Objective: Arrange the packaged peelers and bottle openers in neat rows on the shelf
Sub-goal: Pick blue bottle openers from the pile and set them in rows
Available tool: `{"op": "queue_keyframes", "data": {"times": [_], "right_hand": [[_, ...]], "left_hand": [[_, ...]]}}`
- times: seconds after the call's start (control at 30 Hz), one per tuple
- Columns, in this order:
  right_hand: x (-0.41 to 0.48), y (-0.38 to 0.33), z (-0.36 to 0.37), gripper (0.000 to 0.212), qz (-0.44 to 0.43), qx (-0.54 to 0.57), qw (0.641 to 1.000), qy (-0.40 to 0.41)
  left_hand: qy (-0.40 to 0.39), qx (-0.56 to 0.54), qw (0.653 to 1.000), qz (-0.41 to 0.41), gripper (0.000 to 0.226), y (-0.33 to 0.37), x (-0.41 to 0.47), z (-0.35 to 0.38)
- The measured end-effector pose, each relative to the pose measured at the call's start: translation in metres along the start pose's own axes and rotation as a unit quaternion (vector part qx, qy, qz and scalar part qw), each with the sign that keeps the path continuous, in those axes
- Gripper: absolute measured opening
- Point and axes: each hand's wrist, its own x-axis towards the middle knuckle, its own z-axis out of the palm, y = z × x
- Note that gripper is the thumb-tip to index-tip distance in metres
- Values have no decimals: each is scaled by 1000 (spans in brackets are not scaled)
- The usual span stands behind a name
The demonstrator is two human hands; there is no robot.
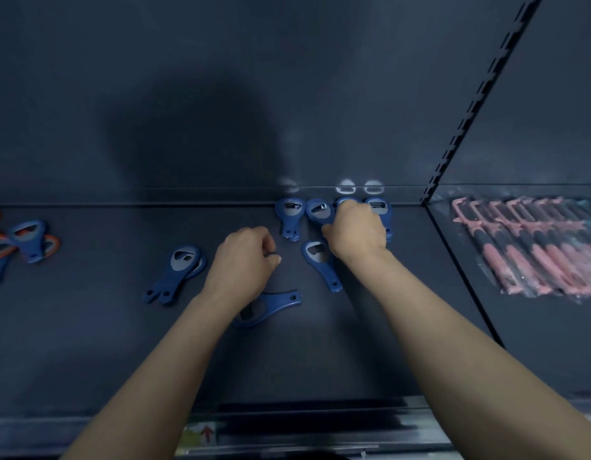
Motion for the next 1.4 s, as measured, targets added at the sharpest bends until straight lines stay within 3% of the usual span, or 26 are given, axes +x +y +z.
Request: {"op": "queue_keyframes", "data": {"times": [0.37, 0.7, 0.97, 1.23, 1.4], "right_hand": [[4, -6, 12, 12, 4, -42, 999, 9], [2, -9, 8, 20, 33, 13, 999, -18], [-1, -11, 7, 15, 64, 70, 995, -33], [-4, -13, 9, 34, 73, 81, 994, -33], [-5, -14, 8, 30, 75, 82, 993, -35]], "left_hand": [[8, -11, 1000, 4, 7, -5, 4, 2], [-13, -73, 996, 56, 47, -1, 38, 24], [-4, -53, 987, 152, 32, -4, 42, 32], [13, -44, 981, 187, 25, -8, 45, 33], [14, -52, 980, 191, 24, -10, 46, 34]]}}
